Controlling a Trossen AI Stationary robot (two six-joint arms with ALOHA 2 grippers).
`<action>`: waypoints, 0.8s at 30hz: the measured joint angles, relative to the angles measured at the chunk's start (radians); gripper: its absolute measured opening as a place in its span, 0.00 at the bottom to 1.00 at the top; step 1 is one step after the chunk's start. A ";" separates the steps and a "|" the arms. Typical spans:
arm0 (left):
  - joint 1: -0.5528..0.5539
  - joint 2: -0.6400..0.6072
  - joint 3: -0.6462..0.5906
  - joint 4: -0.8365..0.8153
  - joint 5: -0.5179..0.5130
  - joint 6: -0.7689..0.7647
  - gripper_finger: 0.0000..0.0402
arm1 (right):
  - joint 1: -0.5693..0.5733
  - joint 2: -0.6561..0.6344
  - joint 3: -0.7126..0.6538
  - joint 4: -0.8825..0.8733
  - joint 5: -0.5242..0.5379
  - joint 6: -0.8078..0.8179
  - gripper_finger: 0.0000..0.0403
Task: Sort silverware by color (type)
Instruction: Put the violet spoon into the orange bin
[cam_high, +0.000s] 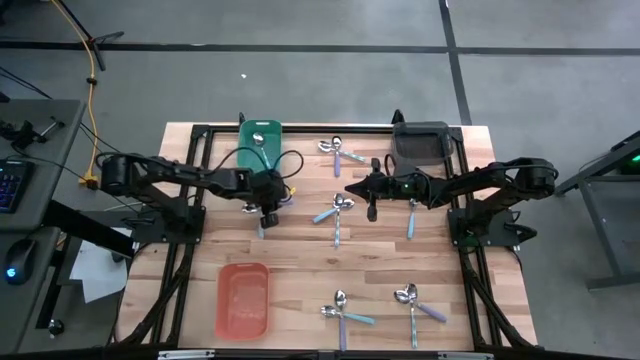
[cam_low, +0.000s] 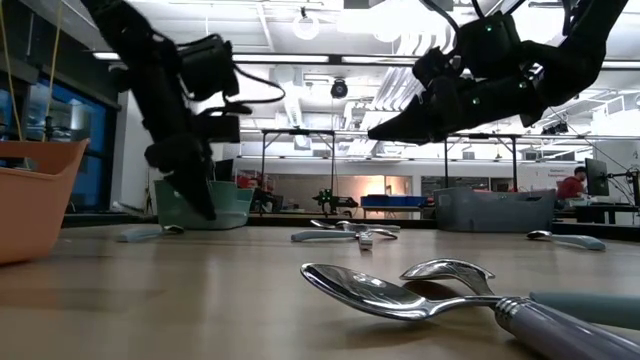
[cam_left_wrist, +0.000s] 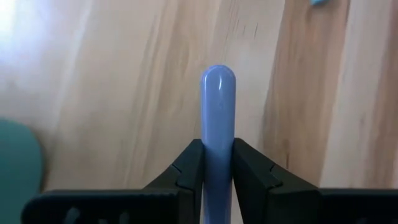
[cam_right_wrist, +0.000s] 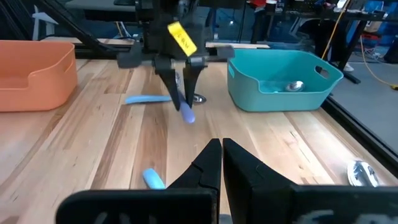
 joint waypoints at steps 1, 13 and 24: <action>-0.003 -0.006 0.019 -0.025 0.000 -0.003 0.13 | 0.000 0.000 0.000 -0.006 0.000 -0.001 0.00; -0.228 -0.075 0.224 -0.306 -0.020 -0.271 0.13 | 0.000 0.000 0.000 -0.013 0.000 0.008 0.00; -0.582 -0.079 0.406 -0.527 -0.111 -0.575 0.12 | 0.048 0.000 0.000 -0.029 0.000 0.006 0.00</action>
